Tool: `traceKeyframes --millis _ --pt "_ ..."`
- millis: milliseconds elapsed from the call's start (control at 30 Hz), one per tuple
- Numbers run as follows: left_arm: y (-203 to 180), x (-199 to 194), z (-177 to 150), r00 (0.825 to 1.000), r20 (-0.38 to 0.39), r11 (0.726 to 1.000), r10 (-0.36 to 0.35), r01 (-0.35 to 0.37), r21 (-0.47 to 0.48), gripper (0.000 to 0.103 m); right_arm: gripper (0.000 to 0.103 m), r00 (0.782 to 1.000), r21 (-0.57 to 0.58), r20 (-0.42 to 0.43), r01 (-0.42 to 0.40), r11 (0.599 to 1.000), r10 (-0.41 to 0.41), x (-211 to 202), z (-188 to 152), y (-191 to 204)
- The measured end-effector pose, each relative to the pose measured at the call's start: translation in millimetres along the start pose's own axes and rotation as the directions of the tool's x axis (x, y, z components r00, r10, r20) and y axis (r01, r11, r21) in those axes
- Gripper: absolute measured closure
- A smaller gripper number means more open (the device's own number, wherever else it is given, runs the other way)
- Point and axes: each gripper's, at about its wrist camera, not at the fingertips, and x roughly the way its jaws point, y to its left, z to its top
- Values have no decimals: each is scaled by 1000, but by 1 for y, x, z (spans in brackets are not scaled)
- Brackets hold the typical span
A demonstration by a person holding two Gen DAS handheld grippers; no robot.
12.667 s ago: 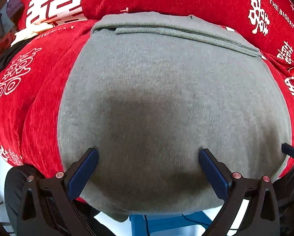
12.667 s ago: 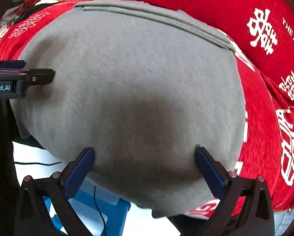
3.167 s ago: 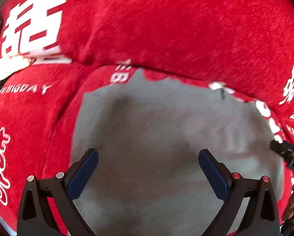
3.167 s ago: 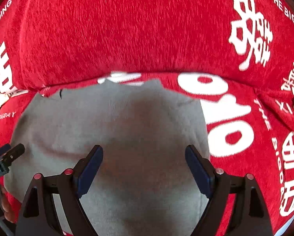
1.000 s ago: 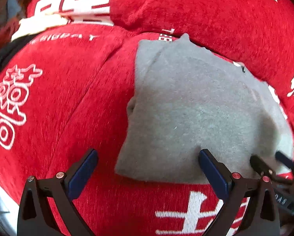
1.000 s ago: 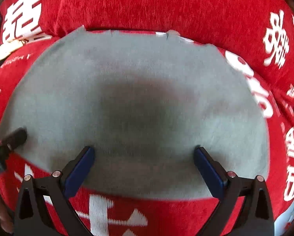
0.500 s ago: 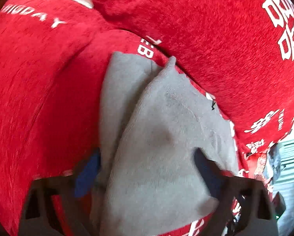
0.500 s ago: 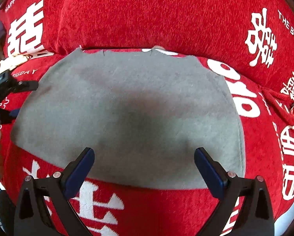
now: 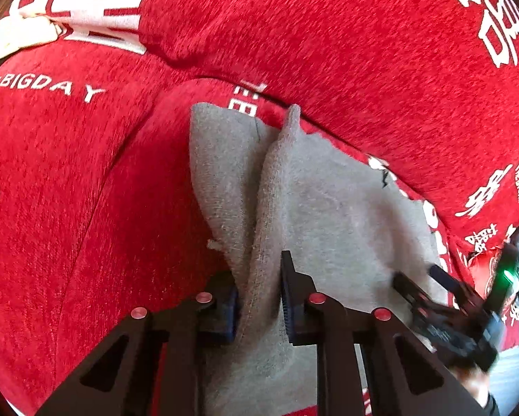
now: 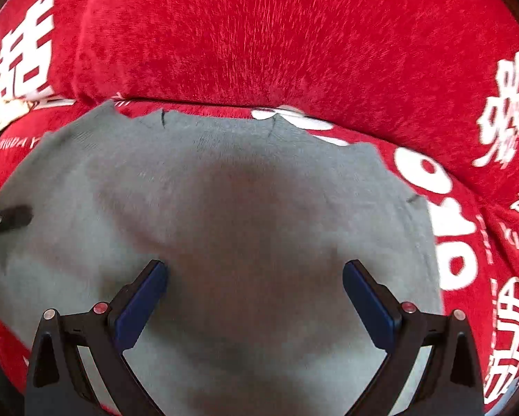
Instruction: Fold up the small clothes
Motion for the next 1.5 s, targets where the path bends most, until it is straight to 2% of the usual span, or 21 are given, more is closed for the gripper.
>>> traceKeyframes --millis 67,200,233,300,333,433,467,533,633,800,900,1033,1133,1333,1433,1500 --pt "-6 -6 2 1000 4 1000 4 -4 22 84 1 999 -11 -51 -12 1000 11 19 11 3" --pt "-17 -16 6 1000 11 998 11 -11 56 87 1 996 22 -86 -32 999 34 35 33 -2" --pt "-18 -17 6 1000 11 998 12 -13 60 87 1 995 42 -84 -45 998 48 33 37 -5" --pt "-21 -17 8 1000 8 998 12 -12 62 87 1 996 107 -17 -81 991 83 24 42 -15" --pt "-22 -16 8 1000 5 998 16 -16 63 88 1 998 127 -7 -65 990 66 25 43 -18" --pt "-26 -12 8 999 -5 997 39 -38 69 88 0 995 74 -98 29 997 -22 55 44 -8" --pt "-27 -10 7 999 -10 996 49 -48 70 89 0 998 68 -59 39 997 -35 55 45 -6" --pt "-27 -6 8 998 -17 996 65 -63 68 89 0 997 35 -53 56 998 -54 60 50 0" --pt "-21 3 10 996 -44 996 81 -79 36 90 0 994 54 -106 40 998 -34 53 55 -7" --pt "-25 -3 7 996 -57 997 74 -74 5 91 0 1000 125 -5 -9 992 10 -2 17 -41" --pt "-51 -17 5 996 -39 996 79 -78 38 91 0 1000 149 11 -20 989 19 -21 -13 -66" --pt "-95 -29 5 994 -29 990 109 -107 88 91 0 999 180 30 8 984 -13 -39 -45 -104" --pt "-136 -33 6 991 -29 984 132 -128 125 91 0 999 196 44 0 981 -9 -51 -51 -128" --pt "-243 -42 -11 991 -26 963 129 -119 243 91 0 994 220 111 -19 975 -6 -73 -74 -167" --pt "-295 -22 -29 991 -60 950 118 -95 296 91 0 993 259 116 -41 965 11 -70 -87 -188" --pt "-323 8 -41 986 -105 942 132 -92 323 91 0 993 286 114 -42 957 10 -68 -97 -201"
